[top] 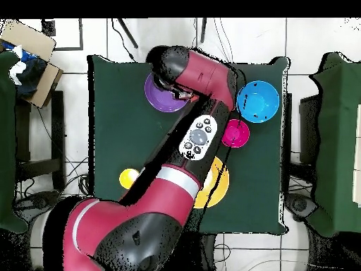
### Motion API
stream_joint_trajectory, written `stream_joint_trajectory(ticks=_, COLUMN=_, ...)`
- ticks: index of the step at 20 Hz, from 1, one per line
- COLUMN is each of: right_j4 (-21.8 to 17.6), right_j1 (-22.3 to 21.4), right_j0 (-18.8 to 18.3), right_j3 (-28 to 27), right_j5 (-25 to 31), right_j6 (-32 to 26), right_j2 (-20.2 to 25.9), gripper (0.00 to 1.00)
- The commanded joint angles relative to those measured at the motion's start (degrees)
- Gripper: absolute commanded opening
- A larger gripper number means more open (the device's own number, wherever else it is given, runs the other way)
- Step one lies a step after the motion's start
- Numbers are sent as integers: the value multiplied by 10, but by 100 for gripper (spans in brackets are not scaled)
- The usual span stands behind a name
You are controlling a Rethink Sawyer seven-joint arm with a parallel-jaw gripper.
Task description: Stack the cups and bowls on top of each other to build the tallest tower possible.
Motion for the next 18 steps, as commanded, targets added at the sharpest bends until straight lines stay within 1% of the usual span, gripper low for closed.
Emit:
stream_joint_trajectory(ticks=1, right_j4=-38, right_j1=0, right_j0=9, right_j3=47, right_j5=6, right_j6=-24, right_j2=94, gripper=100)
stream_joint_trajectory(ticks=8, right_j4=-30, right_j1=12, right_j0=14, right_j3=18, right_j5=19, right_j6=6, right_j2=95, gripper=100)
stream_joint_trajectory(ticks=13, right_j4=-22, right_j1=18, right_j0=18, right_j3=2, right_j5=28, right_j6=18, right_j2=100, gripper=100)
stream_joint_trajectory(ticks=18, right_j4=-23, right_j1=26, right_j0=18, right_j3=-10, right_j5=30, right_j6=25, right_j2=100, gripper=100)
